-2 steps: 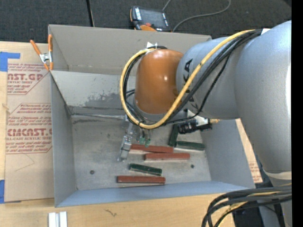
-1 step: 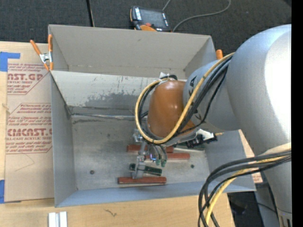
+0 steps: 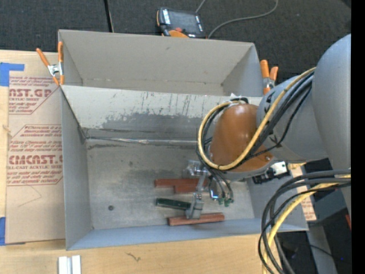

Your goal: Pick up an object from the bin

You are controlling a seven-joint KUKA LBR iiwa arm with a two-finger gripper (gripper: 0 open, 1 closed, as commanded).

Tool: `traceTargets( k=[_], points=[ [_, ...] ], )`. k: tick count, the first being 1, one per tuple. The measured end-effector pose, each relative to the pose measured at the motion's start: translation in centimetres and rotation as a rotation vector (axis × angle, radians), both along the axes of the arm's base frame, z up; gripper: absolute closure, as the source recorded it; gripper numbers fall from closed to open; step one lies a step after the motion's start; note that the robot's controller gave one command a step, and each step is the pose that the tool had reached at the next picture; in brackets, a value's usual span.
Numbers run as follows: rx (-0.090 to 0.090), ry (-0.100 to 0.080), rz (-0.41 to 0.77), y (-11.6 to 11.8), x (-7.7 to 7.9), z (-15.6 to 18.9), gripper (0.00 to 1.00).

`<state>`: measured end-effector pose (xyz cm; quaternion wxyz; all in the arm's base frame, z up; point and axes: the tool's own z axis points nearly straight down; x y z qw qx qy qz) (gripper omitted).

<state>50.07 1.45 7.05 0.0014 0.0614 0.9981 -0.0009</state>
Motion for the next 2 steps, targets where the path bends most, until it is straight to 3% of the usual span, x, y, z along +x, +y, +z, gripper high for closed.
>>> traceTargets(
  k=[1, 2],
  points=[
    [0.003, 0.000, 0.007, 0.5, 0.2, 0.3, 1.00],
    [0.003, -0.007, -0.015, 0.0, 1.9, 14.2, 1.00]
  ],
)
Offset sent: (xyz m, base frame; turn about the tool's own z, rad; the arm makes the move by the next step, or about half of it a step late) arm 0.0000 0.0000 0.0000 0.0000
